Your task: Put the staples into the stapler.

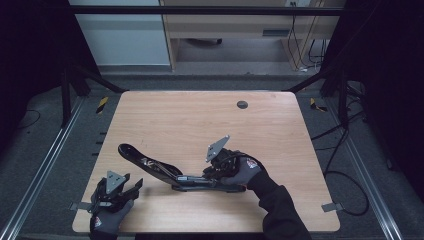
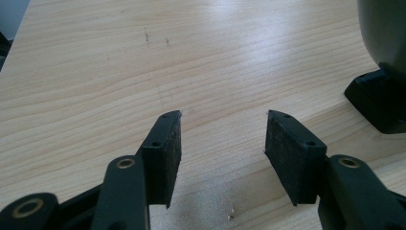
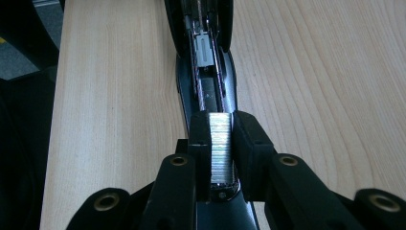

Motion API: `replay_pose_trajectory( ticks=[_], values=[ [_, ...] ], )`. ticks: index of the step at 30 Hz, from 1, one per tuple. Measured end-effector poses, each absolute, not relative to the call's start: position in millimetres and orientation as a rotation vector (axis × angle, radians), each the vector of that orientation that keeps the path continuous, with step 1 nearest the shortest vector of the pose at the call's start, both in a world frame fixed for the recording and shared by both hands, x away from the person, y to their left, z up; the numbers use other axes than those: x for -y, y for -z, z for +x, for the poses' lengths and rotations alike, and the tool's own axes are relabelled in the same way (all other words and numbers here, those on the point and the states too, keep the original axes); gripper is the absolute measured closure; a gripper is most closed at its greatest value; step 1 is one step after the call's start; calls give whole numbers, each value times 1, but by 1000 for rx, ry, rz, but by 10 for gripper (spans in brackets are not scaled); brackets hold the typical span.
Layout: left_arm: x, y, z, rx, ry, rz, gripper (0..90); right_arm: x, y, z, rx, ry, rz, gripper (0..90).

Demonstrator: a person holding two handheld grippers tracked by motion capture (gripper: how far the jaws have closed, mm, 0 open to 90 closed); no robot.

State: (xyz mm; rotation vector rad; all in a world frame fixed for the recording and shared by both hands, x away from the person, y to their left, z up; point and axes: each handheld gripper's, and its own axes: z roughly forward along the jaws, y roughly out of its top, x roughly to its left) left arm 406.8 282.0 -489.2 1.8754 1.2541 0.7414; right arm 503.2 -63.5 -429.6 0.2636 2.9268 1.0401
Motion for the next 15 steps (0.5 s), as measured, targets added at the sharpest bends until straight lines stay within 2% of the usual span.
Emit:
replay_pose_trajectory(
  ticks=[15],
  values=[
    [-282,490,407,-1253,-740,1881,465,61,435,505,-2938,-1029,254,781]
  ],
)
